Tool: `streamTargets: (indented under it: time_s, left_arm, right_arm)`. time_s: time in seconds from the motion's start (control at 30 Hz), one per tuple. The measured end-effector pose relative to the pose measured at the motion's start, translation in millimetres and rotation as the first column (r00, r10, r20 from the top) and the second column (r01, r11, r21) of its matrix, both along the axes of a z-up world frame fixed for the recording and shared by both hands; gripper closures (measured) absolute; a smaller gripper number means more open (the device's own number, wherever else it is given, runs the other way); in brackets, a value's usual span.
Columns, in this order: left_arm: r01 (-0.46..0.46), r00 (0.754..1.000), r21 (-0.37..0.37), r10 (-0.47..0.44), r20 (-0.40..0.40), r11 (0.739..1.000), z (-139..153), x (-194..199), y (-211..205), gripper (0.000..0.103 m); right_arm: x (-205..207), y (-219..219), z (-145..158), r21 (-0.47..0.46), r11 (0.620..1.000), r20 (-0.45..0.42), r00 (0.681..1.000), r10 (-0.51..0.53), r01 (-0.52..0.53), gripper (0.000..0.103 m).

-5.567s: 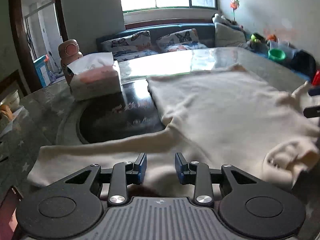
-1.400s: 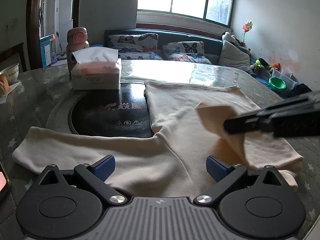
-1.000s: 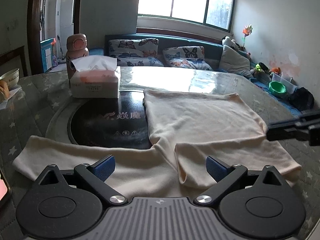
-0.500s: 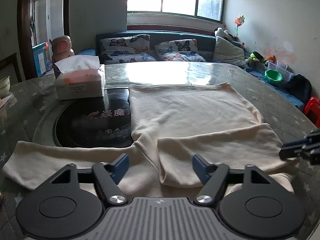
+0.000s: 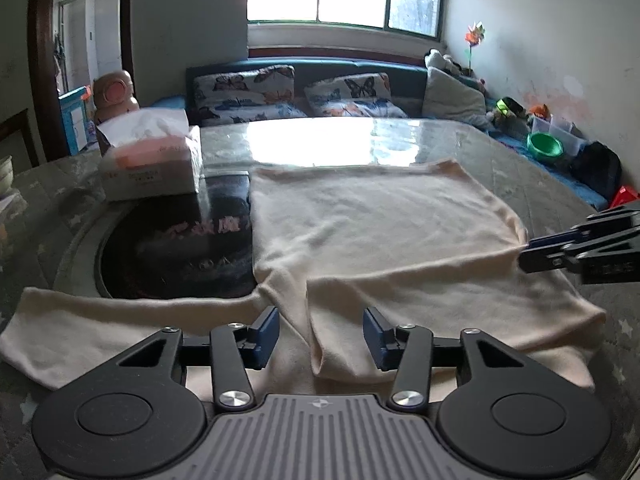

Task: Fold clothes

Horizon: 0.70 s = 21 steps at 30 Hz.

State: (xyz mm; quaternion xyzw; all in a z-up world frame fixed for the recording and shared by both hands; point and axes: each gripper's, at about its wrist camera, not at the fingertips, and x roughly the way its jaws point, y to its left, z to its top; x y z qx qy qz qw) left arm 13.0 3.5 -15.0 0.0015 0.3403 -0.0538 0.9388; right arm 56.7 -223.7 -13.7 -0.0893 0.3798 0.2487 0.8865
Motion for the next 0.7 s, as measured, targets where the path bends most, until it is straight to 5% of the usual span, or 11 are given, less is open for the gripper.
streamTargets:
  time_s: [0.4, 0.7]
  left_arm:
    - [-0.181, 0.983, -0.041, 0.181, -0.002, 0.983, 2.7, -14.9, 53.3, 0.052]
    - [-0.422, 0.905, -0.001, 0.421, 0.054, 0.907, 10.2, -22.0, 122.7, 0.047]
  right_arm:
    - [-15.3, 40.7, 4.4, -0.006, 0.99, 0.004, 0.99, 0.138, -0.138, 0.081]
    - [-24.3, 66.7, -0.1, -0.038, 0.979, -0.004, 0.98, 0.199, -0.199, 0.074]
